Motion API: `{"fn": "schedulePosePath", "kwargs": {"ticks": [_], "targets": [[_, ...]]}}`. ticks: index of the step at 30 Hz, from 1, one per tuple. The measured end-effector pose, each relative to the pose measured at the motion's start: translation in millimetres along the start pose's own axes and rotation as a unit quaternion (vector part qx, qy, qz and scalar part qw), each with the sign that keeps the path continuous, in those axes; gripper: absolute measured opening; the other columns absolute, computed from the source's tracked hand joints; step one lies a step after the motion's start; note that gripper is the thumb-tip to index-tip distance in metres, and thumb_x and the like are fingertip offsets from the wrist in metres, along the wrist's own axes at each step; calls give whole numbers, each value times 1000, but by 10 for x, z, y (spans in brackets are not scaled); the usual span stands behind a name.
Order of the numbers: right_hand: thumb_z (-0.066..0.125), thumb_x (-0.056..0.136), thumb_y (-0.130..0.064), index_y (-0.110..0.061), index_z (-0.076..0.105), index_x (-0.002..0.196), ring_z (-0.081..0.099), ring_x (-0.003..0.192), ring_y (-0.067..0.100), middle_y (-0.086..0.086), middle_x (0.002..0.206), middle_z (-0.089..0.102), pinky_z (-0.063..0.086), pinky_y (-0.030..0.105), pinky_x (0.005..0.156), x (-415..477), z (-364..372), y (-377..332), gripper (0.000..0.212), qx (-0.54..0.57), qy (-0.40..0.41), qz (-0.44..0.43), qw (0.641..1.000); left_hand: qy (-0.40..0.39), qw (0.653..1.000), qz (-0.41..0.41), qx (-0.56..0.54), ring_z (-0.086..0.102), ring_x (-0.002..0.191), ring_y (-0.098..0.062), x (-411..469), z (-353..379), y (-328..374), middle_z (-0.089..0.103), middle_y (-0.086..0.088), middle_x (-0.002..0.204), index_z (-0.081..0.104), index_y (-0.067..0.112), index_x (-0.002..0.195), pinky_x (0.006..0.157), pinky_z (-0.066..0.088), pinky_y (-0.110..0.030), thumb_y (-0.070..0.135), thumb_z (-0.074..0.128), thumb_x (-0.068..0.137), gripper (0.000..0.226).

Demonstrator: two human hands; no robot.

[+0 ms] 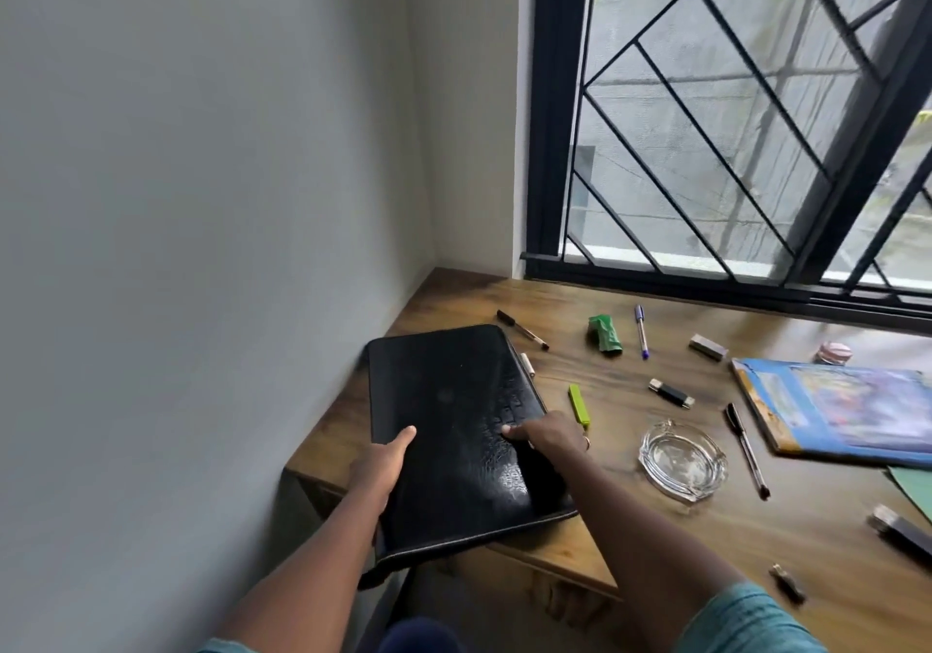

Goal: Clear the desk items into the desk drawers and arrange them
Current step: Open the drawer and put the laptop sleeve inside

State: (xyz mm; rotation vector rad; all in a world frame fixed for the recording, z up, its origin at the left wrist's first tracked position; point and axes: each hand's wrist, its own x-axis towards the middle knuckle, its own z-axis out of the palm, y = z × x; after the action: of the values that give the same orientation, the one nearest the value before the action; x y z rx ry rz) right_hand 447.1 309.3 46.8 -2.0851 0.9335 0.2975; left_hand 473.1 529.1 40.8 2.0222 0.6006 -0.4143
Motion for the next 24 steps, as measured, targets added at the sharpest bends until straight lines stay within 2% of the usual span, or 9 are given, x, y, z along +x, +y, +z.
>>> {"fn": "schedulePosePath", "kwargs": {"ticks": [2,5,10,14,16,18,20,22,24], "targets": [[76,53,-60,-11,64,101,60,97,28,9,104,66,47,37,86,-34,-59,-14,70,19,-24,-3,1000,0,999,-7,-34,57,112,-32,4,9,5,57,-14,127,56,2,126,89,46,-37,64,60,78,79],[76,60,-54,-11,62,106,60,95,25,7,103,64,49,36,84,-111,-141,-33,65,38,-39,-12,998,39,998,-10,-39,55,87,-27,-44,30,2,60,-14,106,60,-3,115,73,45,-34,65,60,77,78],[79,60,-46,-10,62,105,60,93,25,6,102,65,51,36,85,-196,-225,-45,59,51,-32,-28,998,53,995,-16,-79,56,80,-29,-154,68,-110,62,-14,100,63,-5,104,68,46,-36,67,63,73,78],[81,57,-44,-11,59,108,60,95,26,5,101,63,50,34,84,-420,-325,-2,65,66,-11,-43,997,67,993,1,-98,51,63,-23,-396,10,-153,57,-12,86,64,-6,101,49,39,-29,66,62,74,77],[82,55,-42,-13,57,104,61,97,28,5,100,62,50,35,84,-574,-391,40,62,75,-3,-50,996,68,993,10,-100,52,66,-24,-556,-36,-168,56,-11,86,63,-5,102,52,41,-30,66,62,75,76],[86,50,-36,-10,59,101,64,89,28,7,97,66,53,36,79,-751,-466,110,63,118,-14,-49,992,67,993,28,-97,54,75,-26,-740,-97,-214,58,-12,91,63,-4,103,60,44,-33,66,62,75,76],[88,47,-24,-6,63,103,67,82,30,11,95,69,56,38,74,-932,-573,204,64,164,-56,-51,984,55,993,49,-96,54,76,-25,-922,-148,-280,61,-13,94,62,-2,98,57,44,-30,68,61,74,73],[87,50,-14,-3,66,106,69,85,33,16,97,71,57,44,77,-1201,-710,327,61,181,-95,-53,977,33,992,61,-103,57,75,-25,-1131,-211,-386,64,-15,100,60,-2,94,51,42,-27,71,60,71,77],[84,57,-7,-1,64,112,68,89,35,20,103,70,57,46,76,-1499,-854,475,59,192,-110,-64,973,15,990,71,-120,59,77,-27,-1341,-252,-498,66,-16,102,62,-5,98,55,44,-29,74,59,69,85]]}}
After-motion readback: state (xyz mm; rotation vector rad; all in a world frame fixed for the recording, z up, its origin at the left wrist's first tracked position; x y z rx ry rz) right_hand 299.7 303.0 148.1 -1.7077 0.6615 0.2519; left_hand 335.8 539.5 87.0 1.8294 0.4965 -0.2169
